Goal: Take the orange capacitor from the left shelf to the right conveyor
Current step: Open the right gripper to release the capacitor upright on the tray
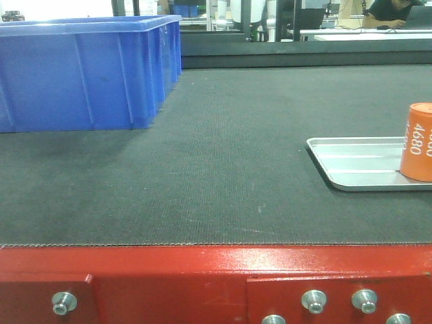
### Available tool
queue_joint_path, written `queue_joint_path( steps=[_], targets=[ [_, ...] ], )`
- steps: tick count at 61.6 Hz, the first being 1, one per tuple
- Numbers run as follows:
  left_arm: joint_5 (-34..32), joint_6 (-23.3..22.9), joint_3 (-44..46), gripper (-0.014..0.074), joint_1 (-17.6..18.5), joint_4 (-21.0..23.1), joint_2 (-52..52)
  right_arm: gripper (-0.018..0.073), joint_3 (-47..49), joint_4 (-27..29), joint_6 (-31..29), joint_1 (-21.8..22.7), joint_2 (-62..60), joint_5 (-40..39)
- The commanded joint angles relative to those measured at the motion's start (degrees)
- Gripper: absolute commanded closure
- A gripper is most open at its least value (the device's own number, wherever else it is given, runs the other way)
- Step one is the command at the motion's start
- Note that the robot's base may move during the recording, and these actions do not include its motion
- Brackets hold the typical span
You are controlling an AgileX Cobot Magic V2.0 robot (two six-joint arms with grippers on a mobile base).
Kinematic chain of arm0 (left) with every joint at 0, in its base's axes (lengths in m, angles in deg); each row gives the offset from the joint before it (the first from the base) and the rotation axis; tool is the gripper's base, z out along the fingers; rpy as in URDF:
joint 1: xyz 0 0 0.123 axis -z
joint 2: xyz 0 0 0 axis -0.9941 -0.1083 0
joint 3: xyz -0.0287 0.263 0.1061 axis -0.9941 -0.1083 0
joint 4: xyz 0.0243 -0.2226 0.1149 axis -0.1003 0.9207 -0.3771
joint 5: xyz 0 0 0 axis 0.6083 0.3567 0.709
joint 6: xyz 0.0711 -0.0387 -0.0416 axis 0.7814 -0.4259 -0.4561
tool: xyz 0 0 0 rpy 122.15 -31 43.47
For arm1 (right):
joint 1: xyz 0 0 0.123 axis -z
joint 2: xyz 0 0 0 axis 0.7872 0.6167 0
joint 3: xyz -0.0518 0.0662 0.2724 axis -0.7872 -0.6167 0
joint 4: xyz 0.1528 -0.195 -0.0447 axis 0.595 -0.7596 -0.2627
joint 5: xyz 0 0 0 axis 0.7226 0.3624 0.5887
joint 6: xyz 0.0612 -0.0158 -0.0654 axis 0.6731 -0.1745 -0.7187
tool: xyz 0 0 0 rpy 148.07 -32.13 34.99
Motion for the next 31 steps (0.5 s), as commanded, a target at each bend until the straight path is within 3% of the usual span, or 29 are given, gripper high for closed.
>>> queue_joint_path(
  steps=[1,31],
  targets=[
    [-5.2,-0.09,0.22,0.0723,0.1,0.1,0.65,0.0501,1.59,-0.08,0.02,-0.1,0.25,-4.26],
    [-5.2,-0.09,0.22,0.0723,0.1,0.1,0.65,0.0501,1.19,-0.08,-1.1,0.31,-1.03,-3.68]
  ],
)
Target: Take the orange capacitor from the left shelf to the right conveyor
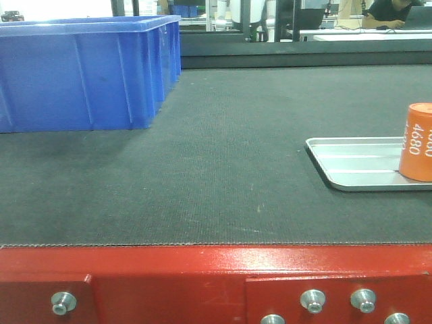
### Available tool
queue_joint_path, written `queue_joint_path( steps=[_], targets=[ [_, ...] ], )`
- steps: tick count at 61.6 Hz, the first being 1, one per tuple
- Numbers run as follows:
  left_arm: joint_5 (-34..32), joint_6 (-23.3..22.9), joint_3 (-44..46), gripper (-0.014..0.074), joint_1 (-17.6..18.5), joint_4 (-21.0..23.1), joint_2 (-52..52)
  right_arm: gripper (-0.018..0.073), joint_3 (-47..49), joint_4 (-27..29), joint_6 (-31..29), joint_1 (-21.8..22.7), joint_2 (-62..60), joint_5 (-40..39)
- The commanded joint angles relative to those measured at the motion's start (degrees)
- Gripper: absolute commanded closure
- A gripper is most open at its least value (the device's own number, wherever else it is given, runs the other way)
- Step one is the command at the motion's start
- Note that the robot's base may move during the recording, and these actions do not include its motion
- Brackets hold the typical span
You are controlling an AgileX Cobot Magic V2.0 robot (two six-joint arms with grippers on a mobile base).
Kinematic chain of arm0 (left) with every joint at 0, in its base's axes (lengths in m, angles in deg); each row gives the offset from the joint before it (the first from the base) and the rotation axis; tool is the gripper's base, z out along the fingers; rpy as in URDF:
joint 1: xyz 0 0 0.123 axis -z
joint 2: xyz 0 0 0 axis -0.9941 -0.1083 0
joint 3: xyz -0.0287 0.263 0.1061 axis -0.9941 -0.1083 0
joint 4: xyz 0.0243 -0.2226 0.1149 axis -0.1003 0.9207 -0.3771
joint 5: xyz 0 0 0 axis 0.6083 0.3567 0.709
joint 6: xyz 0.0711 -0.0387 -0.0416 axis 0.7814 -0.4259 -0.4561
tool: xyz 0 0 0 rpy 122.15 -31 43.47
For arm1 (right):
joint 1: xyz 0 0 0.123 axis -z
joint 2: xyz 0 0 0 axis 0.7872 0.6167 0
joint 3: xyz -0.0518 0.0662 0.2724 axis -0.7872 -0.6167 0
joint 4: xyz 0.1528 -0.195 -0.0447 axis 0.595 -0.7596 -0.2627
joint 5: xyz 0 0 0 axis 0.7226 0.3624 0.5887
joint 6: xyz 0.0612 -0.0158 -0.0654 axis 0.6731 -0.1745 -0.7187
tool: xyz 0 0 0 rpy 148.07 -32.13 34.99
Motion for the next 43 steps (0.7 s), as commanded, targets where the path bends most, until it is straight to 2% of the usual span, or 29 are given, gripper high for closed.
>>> queue_joint_path(
  steps=[1,20,28,33,43],
  targets=[
    [-5.2,-0.09,0.22,0.0723,0.1,0.1,0.65,0.0501,1.17,-0.08,-1.49,0.62,-0.88,-4.47],
    [-5.2,-0.09,0.22,0.0723,0.1,0.1,0.65,0.0501,-13.38,2.63,-1.59,8.73,-15.11,-5.33],
    [-5.2,-0.09,0.22,0.0723,0.1,0.1,0.65,0.0501,-18.37,2.63,-1.59,9.23,-21.31,-5.65],
    [-5.2,-0.09,0.22,0.0723,0.1,0.1,0.65,0.0501,-20.87,2.63,-1.59,9.23,-20.72,-8.69],
    [-5.2,-0.09,0.22,0.0723,0.1,0.1,0.65,0.0501,-20.76,2.63,-1.59,9.23,-21.01,-9.96]
  ],
)
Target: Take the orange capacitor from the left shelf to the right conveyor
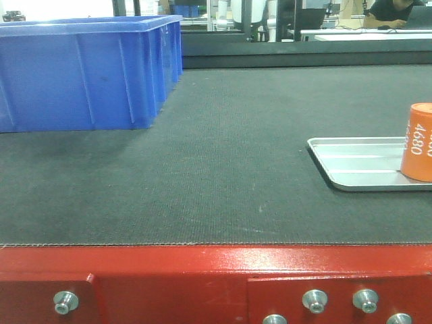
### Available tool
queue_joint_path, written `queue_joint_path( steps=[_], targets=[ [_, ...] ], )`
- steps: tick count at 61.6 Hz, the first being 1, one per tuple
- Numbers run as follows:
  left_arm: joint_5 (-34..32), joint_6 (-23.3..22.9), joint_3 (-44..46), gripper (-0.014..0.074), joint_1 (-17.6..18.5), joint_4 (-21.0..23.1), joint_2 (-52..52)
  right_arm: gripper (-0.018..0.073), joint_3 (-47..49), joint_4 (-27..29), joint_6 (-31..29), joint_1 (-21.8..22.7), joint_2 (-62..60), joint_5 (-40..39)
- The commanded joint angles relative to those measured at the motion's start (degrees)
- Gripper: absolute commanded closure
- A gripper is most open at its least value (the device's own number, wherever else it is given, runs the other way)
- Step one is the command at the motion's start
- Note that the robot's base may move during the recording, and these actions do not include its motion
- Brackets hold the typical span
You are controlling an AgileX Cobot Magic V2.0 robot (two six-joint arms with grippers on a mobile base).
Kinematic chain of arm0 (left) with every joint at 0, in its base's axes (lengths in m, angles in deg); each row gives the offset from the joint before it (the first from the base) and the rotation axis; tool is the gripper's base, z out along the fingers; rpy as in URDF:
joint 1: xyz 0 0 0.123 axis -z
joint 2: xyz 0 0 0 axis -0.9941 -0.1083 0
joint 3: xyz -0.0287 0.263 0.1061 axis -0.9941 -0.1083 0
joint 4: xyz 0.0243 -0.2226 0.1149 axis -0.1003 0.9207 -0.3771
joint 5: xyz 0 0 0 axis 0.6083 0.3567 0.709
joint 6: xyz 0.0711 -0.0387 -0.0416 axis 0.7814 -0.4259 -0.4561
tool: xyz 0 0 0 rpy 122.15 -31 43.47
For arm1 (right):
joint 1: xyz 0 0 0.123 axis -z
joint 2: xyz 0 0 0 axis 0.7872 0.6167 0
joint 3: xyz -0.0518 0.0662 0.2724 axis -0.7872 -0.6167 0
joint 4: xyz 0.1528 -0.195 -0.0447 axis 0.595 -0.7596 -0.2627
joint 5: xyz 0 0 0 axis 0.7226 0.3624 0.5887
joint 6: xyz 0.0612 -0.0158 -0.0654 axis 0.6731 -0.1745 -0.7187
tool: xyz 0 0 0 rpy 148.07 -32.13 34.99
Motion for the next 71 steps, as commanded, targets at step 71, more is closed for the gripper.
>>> queue_joint_path(
  steps=[71],
  targets=[
    [-5.2,-0.09,0.22,0.0723,0.1,0.1,0.65,0.0501,0.22,0.35,-0.59,0.37,-0.75,-6.86]
  ],
)
